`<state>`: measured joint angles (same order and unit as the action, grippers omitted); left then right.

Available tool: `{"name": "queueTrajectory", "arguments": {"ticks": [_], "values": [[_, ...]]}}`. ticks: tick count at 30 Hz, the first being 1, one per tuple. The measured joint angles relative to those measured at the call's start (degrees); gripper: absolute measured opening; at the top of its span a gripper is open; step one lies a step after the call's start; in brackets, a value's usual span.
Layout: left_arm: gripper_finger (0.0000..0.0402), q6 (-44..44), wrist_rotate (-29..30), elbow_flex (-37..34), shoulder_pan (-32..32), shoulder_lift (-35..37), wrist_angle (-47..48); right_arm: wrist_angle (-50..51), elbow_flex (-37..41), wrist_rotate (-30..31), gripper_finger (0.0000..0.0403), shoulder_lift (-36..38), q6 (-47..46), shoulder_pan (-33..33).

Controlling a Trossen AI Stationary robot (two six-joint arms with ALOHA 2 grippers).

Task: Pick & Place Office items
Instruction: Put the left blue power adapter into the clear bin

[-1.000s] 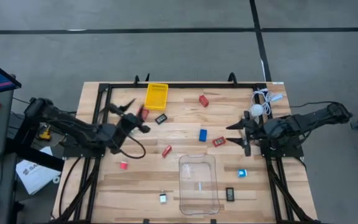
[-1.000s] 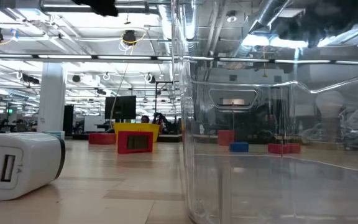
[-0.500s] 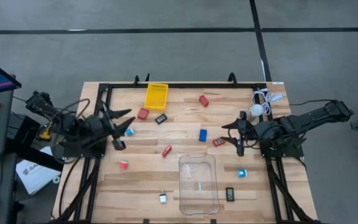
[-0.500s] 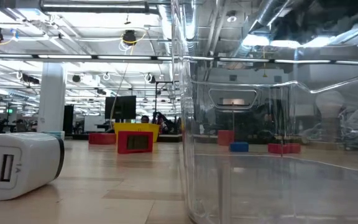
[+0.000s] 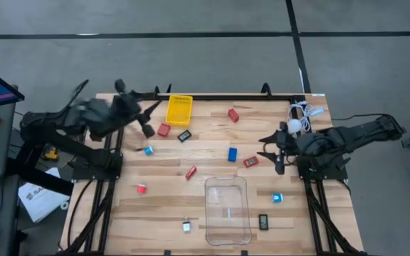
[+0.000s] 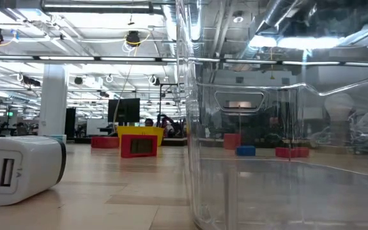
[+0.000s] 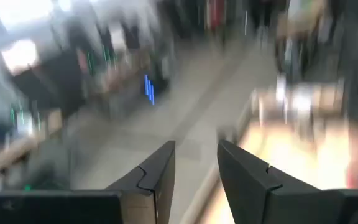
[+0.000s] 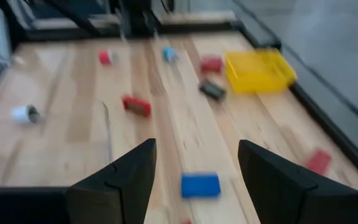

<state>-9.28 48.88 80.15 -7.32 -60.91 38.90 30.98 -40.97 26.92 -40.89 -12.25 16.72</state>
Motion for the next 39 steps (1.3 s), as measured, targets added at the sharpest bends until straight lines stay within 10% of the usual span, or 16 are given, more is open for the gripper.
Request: {"name": "queueTrajectory", "arguments": {"ticks": [7, 21, 28, 39], "values": [[0.013, 33.68, -11.37, -3.98, 2.77, -6.71, 32.65, 5.18, -0.02, -0.02, 0.0221, 0.03, -4.05, -0.58], [0.013, 81.34, -24.51, -30.79, -22.31, -2.73, 24.06, 8.56, 0.0, 1.59, 0.0221, 0.03, -12.99, 7.82], [0.0113, 77.63, -22.1, -34.35, -23.3, -7.43, 13.38, 8.47, 0.0, 5.34, 0.0221, 0.08, -13.04, 9.57], [0.0181, 48.96, -30.05, -34.31, 0.64, -6.03, 17.04, 7.04, 0.0, 6.1, 0.0221, 0.08, -11.77, 9.56]]}}
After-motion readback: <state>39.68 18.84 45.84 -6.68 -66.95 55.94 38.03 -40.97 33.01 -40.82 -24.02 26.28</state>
